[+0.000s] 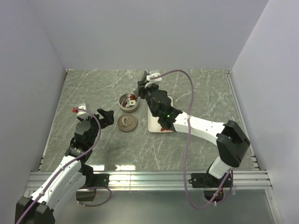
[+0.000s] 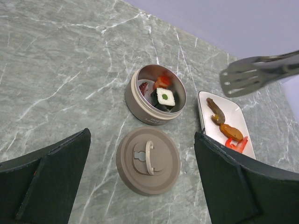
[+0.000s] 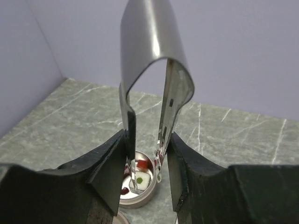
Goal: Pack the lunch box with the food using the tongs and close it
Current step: Pick up the food using the clamp
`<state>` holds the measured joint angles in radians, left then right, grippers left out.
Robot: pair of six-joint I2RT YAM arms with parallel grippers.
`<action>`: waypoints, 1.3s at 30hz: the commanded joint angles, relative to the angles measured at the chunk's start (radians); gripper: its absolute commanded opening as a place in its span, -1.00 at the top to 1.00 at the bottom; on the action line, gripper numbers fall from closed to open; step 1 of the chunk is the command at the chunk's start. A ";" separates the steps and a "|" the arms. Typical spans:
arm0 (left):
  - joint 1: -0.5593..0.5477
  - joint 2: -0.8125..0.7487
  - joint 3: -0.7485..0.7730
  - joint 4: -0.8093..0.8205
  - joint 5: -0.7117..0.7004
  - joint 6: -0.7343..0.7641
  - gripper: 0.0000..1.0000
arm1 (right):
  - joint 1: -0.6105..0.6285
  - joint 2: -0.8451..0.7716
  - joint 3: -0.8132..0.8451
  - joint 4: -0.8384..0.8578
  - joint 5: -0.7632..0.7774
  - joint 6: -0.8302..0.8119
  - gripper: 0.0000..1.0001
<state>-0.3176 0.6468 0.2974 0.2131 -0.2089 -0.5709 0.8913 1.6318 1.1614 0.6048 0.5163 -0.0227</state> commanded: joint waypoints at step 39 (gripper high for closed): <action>0.002 0.272 0.075 0.223 0.072 0.057 -0.99 | 0.008 -0.339 -0.463 -0.105 0.219 0.032 0.03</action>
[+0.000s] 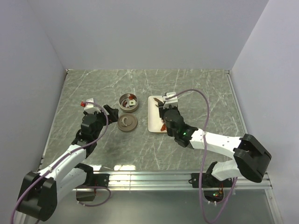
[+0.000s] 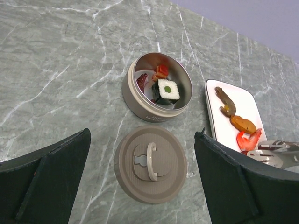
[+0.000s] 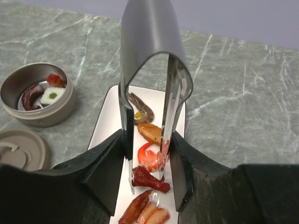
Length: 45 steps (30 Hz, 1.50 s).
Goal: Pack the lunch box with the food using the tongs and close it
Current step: Pick up the food using the clamp
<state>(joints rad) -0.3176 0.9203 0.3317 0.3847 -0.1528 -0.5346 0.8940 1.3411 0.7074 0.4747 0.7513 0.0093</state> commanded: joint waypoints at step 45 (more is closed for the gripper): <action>0.002 -0.031 0.035 0.028 -0.005 0.013 -0.99 | -0.066 0.039 0.228 -0.002 -0.311 -0.078 0.54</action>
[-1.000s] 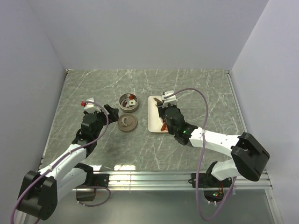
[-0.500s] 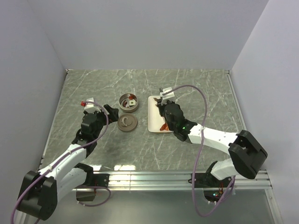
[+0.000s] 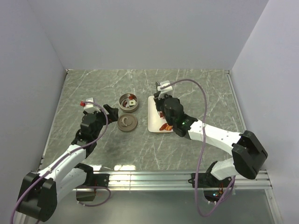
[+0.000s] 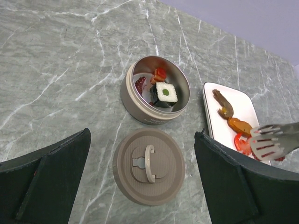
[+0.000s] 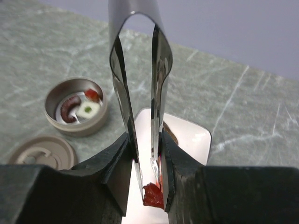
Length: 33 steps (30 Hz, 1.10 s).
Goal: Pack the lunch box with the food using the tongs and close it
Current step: Pick up the food using the clamp, then place the food into the lunch box
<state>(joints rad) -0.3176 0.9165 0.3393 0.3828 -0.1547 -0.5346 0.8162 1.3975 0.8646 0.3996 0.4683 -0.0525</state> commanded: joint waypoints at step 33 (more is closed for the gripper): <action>0.002 -0.137 -0.006 -0.059 -0.037 -0.022 -0.99 | 0.069 0.549 0.563 0.390 -0.234 -0.033 0.48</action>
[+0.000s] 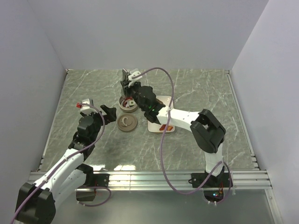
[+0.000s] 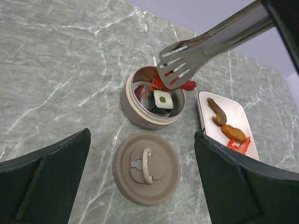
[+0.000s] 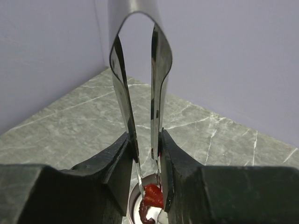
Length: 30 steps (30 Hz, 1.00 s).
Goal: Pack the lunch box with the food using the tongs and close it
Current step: Place the food into the lunch box
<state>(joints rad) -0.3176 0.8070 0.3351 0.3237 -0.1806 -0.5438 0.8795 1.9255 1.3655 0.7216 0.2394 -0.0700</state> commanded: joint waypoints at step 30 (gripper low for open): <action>0.002 -0.074 -0.024 -0.032 -0.033 -0.028 -0.99 | 0.004 -0.226 -0.247 0.143 0.141 -0.079 0.02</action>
<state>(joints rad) -0.3176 0.7387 0.3180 0.2638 -0.2077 -0.5655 0.8791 1.8206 1.1763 0.7502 0.3206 -0.1234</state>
